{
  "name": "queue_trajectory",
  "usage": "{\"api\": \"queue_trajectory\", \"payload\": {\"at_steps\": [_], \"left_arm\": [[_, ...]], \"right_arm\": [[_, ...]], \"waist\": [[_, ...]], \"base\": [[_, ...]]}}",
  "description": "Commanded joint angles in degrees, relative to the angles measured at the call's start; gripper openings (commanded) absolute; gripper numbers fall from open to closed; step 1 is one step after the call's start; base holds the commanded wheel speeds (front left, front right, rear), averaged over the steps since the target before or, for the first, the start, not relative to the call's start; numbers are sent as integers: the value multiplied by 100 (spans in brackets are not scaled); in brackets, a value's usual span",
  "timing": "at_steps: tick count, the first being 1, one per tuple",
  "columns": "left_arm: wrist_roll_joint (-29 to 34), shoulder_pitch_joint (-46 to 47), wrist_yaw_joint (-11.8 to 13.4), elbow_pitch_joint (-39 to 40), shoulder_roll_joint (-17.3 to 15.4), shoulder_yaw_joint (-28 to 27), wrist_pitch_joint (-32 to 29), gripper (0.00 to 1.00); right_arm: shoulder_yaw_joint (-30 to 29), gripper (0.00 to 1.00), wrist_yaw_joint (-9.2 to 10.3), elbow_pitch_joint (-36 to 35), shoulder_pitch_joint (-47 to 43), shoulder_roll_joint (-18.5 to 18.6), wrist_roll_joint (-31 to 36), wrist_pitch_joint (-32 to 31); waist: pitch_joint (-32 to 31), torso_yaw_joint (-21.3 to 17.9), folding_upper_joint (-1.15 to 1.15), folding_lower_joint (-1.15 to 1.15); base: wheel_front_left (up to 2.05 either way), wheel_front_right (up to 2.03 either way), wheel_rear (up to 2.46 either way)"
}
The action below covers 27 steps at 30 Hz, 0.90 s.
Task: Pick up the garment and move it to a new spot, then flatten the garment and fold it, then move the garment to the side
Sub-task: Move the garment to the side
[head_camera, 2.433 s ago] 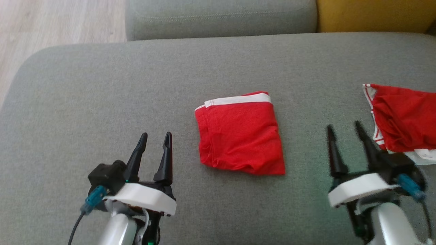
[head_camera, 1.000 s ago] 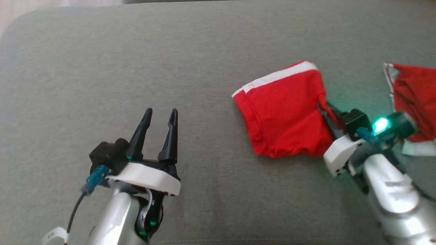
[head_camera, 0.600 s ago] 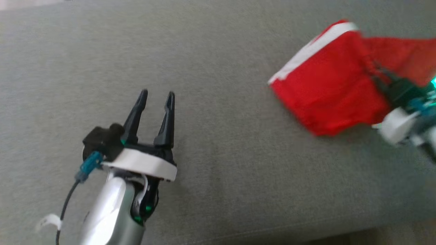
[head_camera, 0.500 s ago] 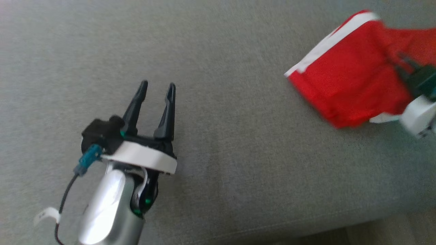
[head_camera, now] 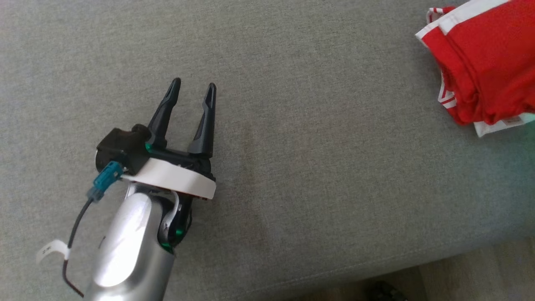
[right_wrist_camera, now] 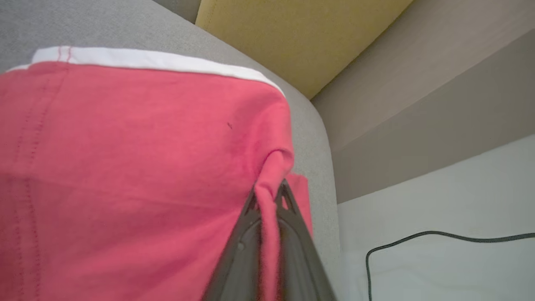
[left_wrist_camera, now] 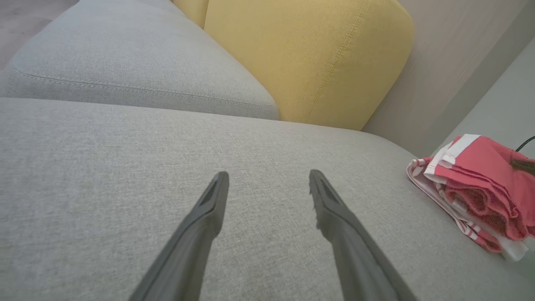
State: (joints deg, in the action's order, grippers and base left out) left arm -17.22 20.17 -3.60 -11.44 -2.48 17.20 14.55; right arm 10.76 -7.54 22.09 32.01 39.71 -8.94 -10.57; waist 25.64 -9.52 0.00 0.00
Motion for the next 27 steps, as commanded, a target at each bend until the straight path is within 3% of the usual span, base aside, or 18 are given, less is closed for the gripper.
{"api": "queue_trajectory", "payload": {"at_steps": [1,4,6,19,27], "left_arm": [[36,100,-39,148,-40,-219,45,100],[48,95,-58,131,-40,-268,45,100],[42,95,-66,120,-40,-287,45,100],[-116,-87,4,112,-40,-312,45,100],[-274,-327,142,210,-40,-365,45,100]], "right_arm": [[-78,0,5,-117,-178,142,-15,-22],[-365,0,5,-168,-244,-67,-124,-109],[-562,100,5,-213,-290,-179,-133,-176],[-1129,100,5,-885,-397,-669,-31,-300],[-815,100,5,-1626,-385,-1674,-57,222]], "waist": [[4,6,0,0],[9,21,0,0],[-10,35,0,0],[-486,133,0,0],[-1145,375,0,0]], "base": [[0,0,0],[0,0,0],[0,0,0],[0,0,0],[0,0,0]]}}
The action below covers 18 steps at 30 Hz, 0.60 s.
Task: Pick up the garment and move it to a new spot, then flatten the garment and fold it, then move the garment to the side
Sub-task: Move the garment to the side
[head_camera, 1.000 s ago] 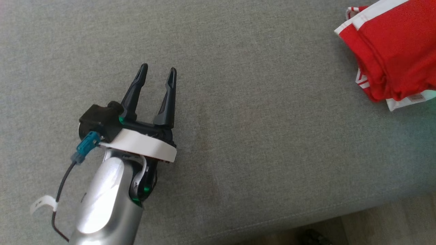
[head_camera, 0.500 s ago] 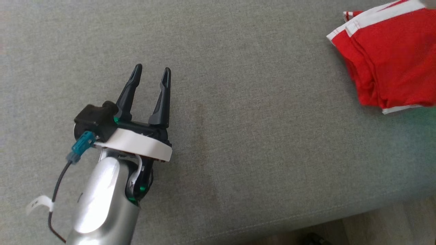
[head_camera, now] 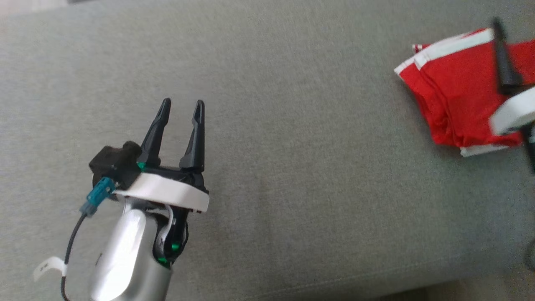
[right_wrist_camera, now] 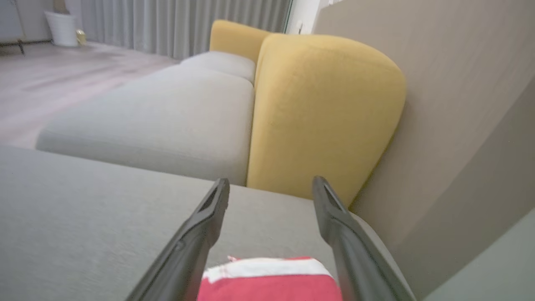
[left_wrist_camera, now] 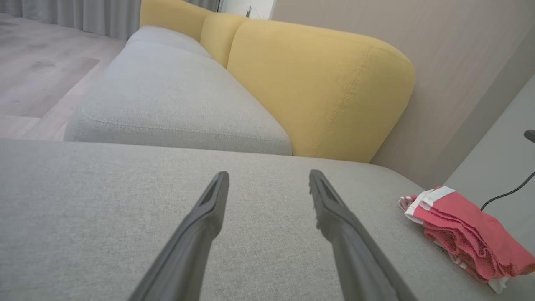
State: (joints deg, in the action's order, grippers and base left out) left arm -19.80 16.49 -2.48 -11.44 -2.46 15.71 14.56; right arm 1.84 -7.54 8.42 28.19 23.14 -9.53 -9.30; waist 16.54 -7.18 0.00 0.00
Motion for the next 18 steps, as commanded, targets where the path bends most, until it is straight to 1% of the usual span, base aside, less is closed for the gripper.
{"api": "queue_trajectory", "payload": {"at_steps": [1,7,10,12,15,18], "left_arm": [[-27,6,48,224,-42,-226,44,100],[-96,-297,156,263,-42,-285,44,100],[-148,-523,201,257,-42,-286,44,100],[-147,-679,217,249,-42,-275,44,100],[-174,-900,247,259,-42,-271,44,100],[-175,-1057,256,266,-42,-268,44,100]], "right_arm": [[131,100,5,-328,-51,-178,-27,185],[505,100,5,-458,-616,-1069,-101,755],[522,100,5,-382,-1039,-1522,-57,1058],[514,100,5,-303,-1317,-1715,36,1250],[436,100,5,-167,-1715,-1891,225,1553],[345,100,5,-77,-1958,-1971,268,1715]], "waist": [[-323,189,0,0],[-863,493,0,0],[-1119,630,0,0],[-1254,693,0,0],[-1442,773,0,0],[-1548,797,0,0]], "base": [[0,0,0],[0,0,0],[0,0,0],[0,0,0],[0,0,0],[0,0,0]]}}
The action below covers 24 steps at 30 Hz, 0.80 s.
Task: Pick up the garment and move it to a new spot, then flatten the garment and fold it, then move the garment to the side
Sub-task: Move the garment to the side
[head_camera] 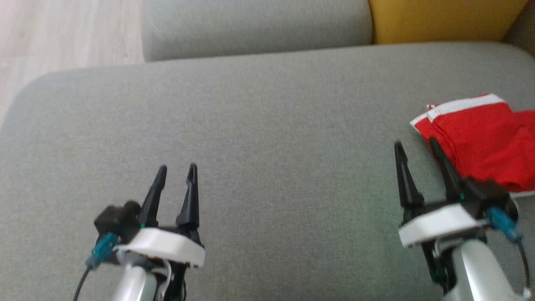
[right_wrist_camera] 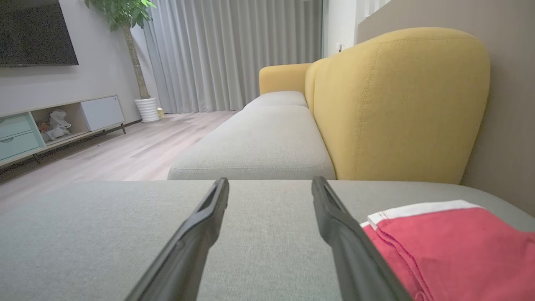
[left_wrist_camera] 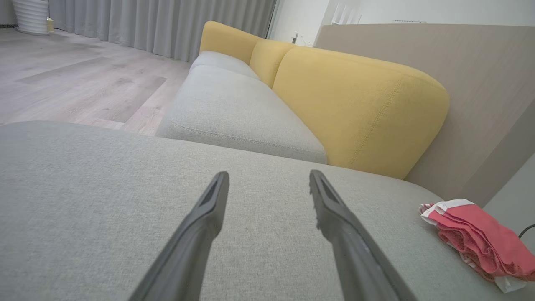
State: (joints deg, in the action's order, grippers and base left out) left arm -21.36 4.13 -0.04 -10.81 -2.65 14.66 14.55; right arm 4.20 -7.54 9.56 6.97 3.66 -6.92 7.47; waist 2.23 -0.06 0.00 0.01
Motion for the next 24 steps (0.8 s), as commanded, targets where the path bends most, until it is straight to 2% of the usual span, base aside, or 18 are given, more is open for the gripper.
{"api": "queue_trajectory", "payload": {"at_steps": [1,7,16,24], "left_arm": [[-30,109,34,220,-22,-177,45,100],[106,-161,55,305,-22,-196,45,100],[311,-228,84,517,-22,-258,45,100],[188,-280,3,393,-22,-310,45,100]], "right_arm": [[63,100,5,-157,59,-45,49,109],[-13,100,5,-3,-301,-76,-158,350],[46,100,5,91,-340,-78,-186,420],[97,100,5,106,-319,-78,-273,443]], "waist": [[-152,92,0,-1],[-258,99,0,-1],[-255,73,0,-1],[-260,29,0,-1]], "base": [[0,0,0],[0,0,0],[0,0,0],[0,0,0]]}}
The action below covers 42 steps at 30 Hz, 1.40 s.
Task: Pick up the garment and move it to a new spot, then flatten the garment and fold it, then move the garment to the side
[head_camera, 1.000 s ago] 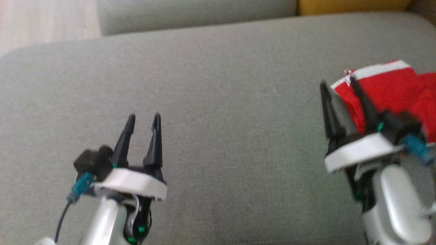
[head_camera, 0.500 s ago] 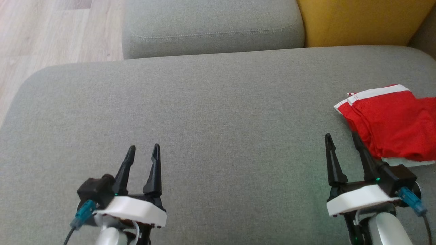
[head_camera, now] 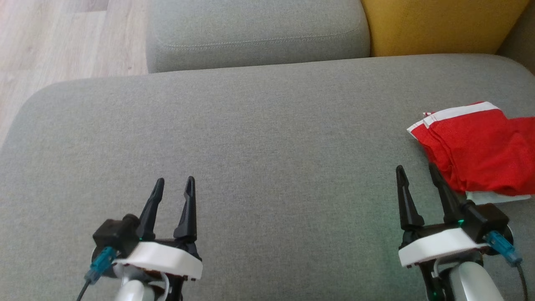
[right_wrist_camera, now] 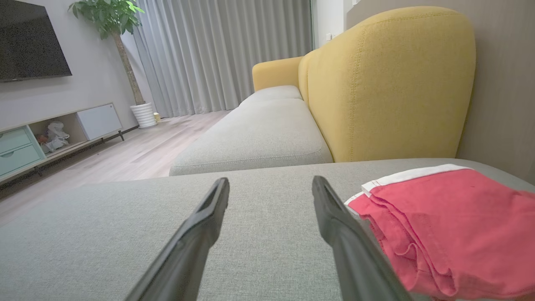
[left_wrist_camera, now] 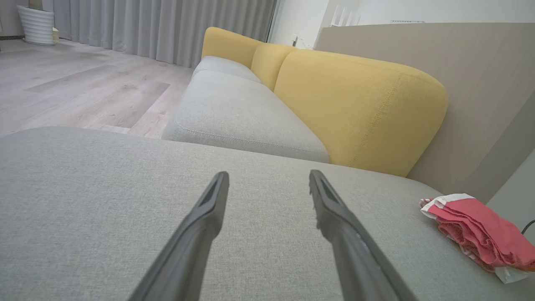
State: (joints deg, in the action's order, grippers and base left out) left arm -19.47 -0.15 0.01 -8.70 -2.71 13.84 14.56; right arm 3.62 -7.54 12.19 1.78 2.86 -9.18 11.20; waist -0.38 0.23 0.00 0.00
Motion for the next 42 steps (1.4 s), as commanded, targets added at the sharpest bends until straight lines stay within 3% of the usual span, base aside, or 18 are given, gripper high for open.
{"api": "queue_trajectory", "payload": {"at_steps": [1,18,19,42], "left_arm": [[18,152,8,185,-17,-249,44,100],[-38,97,184,282,-17,-499,44,100],[-30,-88,174,-20,0,-278,-9,0],[-1323,-26,17,-258,-45,-506,-336,0]], "right_arm": [[155,100,5,-149,207,2,-57,74],[199,100,5,-84,261,2,-93,91],[49,0,0,182,-13,-2,-50,18],[-45,0,1,314,2,56,-1533,-227]], "waist": [[2,-2,0,0],[13,-14,0,0],[13,-14,0,0],[21,-15,0,0]], "base": [[0,0,0],[0,0,0],[0,0,0],[0,0,0]]}}
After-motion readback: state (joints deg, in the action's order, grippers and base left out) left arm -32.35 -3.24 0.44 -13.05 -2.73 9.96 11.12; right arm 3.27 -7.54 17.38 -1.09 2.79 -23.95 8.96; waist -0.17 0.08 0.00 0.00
